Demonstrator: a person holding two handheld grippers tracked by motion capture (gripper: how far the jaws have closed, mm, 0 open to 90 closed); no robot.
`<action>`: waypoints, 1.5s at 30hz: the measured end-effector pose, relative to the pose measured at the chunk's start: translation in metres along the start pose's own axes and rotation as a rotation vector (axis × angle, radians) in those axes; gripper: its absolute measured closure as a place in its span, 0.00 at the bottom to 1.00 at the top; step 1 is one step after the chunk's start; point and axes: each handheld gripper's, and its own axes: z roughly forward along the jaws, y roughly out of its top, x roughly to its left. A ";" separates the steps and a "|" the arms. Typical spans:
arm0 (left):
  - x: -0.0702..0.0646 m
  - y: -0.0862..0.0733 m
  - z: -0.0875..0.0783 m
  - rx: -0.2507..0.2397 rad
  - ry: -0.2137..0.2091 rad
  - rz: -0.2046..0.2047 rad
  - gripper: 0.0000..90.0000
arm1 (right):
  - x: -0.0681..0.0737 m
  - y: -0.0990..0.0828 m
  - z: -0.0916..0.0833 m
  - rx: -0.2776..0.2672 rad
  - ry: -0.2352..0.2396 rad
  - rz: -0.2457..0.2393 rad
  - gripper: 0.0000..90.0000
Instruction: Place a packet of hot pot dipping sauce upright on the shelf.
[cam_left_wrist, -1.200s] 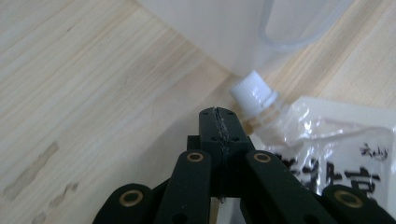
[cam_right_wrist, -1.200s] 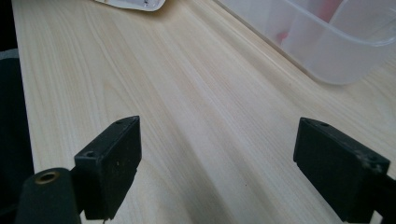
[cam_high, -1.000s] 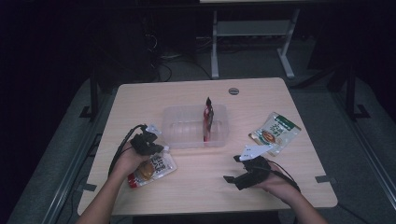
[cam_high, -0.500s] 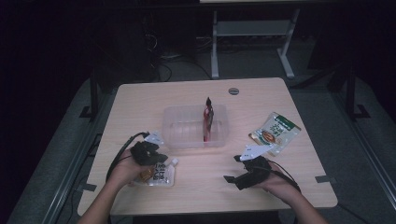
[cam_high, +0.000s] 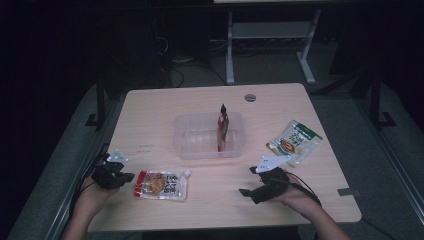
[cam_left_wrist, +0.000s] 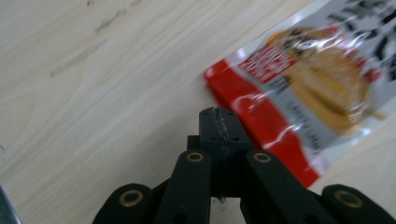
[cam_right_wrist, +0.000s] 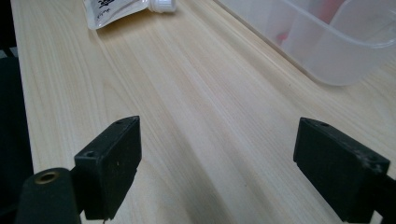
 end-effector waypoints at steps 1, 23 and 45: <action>0.000 0.001 0.002 0.013 -0.009 0.011 1.00 | 0.000 0.000 0.000 -0.002 -0.001 -0.003 0.17; 0.000 0.000 0.010 0.041 -0.051 -0.003 1.00 | -0.005 -0.002 -0.003 -0.006 -0.012 0.010 0.17; -0.018 0.016 0.011 0.032 -0.063 0.060 1.00 | -0.005 -0.002 -0.004 -0.006 -0.015 0.011 0.17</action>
